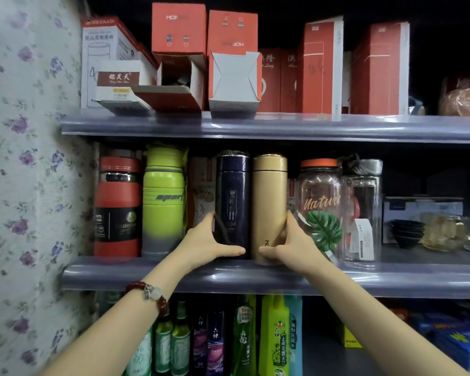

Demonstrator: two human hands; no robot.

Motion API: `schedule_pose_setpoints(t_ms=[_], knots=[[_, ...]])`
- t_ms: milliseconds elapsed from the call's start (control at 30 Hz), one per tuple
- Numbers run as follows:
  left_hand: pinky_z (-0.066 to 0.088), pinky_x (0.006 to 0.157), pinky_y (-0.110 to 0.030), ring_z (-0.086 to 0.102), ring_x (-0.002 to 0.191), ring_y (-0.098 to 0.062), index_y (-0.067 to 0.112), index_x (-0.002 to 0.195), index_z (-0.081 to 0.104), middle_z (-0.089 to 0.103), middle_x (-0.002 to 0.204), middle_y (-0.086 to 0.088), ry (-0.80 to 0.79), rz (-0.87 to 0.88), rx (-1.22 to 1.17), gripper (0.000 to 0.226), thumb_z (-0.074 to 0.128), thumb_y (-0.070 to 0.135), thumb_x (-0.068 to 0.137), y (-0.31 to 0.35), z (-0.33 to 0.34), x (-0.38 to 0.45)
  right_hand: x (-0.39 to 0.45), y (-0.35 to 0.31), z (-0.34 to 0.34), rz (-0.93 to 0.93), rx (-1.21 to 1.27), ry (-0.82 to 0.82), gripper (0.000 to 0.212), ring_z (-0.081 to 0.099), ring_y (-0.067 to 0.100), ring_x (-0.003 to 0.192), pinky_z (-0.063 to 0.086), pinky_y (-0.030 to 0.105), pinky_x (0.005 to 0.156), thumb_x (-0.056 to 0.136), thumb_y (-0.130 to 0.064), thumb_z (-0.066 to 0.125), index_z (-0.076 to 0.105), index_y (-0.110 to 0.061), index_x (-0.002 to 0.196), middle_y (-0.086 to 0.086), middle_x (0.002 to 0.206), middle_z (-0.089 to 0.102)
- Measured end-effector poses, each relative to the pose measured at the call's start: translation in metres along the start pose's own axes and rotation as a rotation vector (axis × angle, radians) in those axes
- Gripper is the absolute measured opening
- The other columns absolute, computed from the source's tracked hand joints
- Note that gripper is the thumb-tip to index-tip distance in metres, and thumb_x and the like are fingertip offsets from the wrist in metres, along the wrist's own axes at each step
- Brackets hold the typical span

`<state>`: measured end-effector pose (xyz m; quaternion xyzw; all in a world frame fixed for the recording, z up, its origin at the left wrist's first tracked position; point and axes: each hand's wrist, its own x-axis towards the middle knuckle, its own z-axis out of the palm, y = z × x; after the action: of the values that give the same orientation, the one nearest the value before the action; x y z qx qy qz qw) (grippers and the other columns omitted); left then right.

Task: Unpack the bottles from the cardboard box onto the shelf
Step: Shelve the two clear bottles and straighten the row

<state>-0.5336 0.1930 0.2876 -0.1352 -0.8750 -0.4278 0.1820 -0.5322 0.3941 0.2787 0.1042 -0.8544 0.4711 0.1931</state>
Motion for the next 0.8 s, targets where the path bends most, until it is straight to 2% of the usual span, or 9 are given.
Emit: schedule_pose_setpoints(t_ms=[133,200,333,367,433,533,600,700,800], knots=[[0.034,0.108,-0.031,0.040,0.136,-0.021,0.023,0.152,0.009,0.038,0.152,-0.002,0.037,0.031,0.069,0.114,0.079,0.052,0.065,-0.001,-0.003,-0.009,-0.011,-0.007,-0.003,0.011,-0.173,0.027,0.074,0.061,0.024,0.097,0.046,0.032,0.077,0.075,-0.031,0.076,0.034,-0.007,0.132,0.007,0.110,0.064],[0.039,0.107,-0.035,0.046,0.130,-0.018,0.024,0.151,0.015,0.045,0.146,0.000,0.178,0.079,0.026,0.102,0.073,0.051,0.072,-0.004,-0.015,-0.021,-0.026,-0.016,-0.003,-0.047,-0.320,0.087,0.072,0.062,0.027,0.098,0.049,0.034,0.078,0.079,-0.036,0.072,0.033,-0.008,0.132,0.010,0.113,0.065],[0.049,0.095,-0.036,0.058,0.105,-0.013,0.027,0.132,0.044,0.061,0.112,0.006,0.566,0.216,0.008,0.057,0.069,0.034,0.082,-0.020,-0.061,-0.046,-0.057,-0.050,0.013,-0.294,-0.644,0.292,0.074,0.049,0.030,0.117,0.049,0.042,0.090,0.087,-0.044,0.060,0.024,-0.018,0.146,0.006,0.132,0.051],[0.050,0.094,-0.037,0.059,0.102,-0.014,0.024,0.128,0.047,0.061,0.109,0.005,0.639,0.219,0.020,0.052,0.070,0.028,0.082,-0.026,-0.075,-0.048,-0.060,-0.059,0.022,-0.371,-0.623,0.312,0.072,0.047,0.029,0.119,0.048,0.040,0.092,0.088,-0.043,0.059,0.025,-0.018,0.147,0.005,0.134,0.048],[0.049,0.095,-0.040,0.059,0.103,-0.019,0.020,0.126,0.048,0.060,0.112,-0.001,0.718,0.168,0.032,0.051,0.071,0.020,0.080,-0.042,-0.103,-0.045,-0.059,-0.076,0.045,-0.494,-0.458,0.234,0.071,0.045,0.025,0.122,0.042,0.034,0.097,0.088,-0.039,0.060,0.027,-0.018,0.147,0.003,0.135,0.046],[0.046,0.097,-0.042,0.056,0.108,-0.023,0.015,0.134,0.041,0.057,0.123,-0.010,0.690,0.018,0.019,0.067,0.074,0.015,0.076,-0.068,-0.139,-0.041,-0.044,-0.093,0.087,-0.476,-0.173,-0.006,0.076,0.040,0.018,0.132,0.031,0.024,0.105,0.087,-0.035,0.065,0.026,-0.018,0.149,0.002,0.143,0.042],[0.043,0.103,-0.043,0.053,0.118,-0.026,0.014,0.143,0.033,0.052,0.135,-0.013,0.599,-0.094,0.027,0.082,0.078,0.016,0.074,-0.085,-0.155,-0.044,-0.029,-0.100,0.111,-0.349,-0.014,-0.126,0.081,0.040,0.019,0.134,0.031,0.027,0.109,0.084,-0.034,0.069,0.026,-0.015,0.149,0.004,0.145,0.042],[0.037,0.104,-0.035,0.044,0.131,-0.022,0.013,0.147,0.026,0.042,0.146,-0.012,0.399,-0.151,-0.062,0.091,0.080,0.013,0.073,-0.101,-0.162,-0.049,-0.003,-0.104,0.137,-0.187,0.141,-0.121,0.087,0.049,0.025,0.127,0.041,0.043,0.107,0.074,-0.038,0.077,0.031,-0.014,0.145,0.008,0.137,0.050],[0.039,0.103,-0.032,0.046,0.129,-0.020,0.012,0.148,0.024,0.045,0.142,-0.006,0.249,-0.204,-0.153,0.096,0.082,0.014,0.071,-0.112,-0.166,-0.047,0.018,-0.102,0.149,-0.110,0.152,-0.138,0.088,0.056,0.024,0.118,0.046,0.046,0.103,0.064,-0.043,0.083,0.040,-0.017,0.136,0.005,0.131,0.057]])
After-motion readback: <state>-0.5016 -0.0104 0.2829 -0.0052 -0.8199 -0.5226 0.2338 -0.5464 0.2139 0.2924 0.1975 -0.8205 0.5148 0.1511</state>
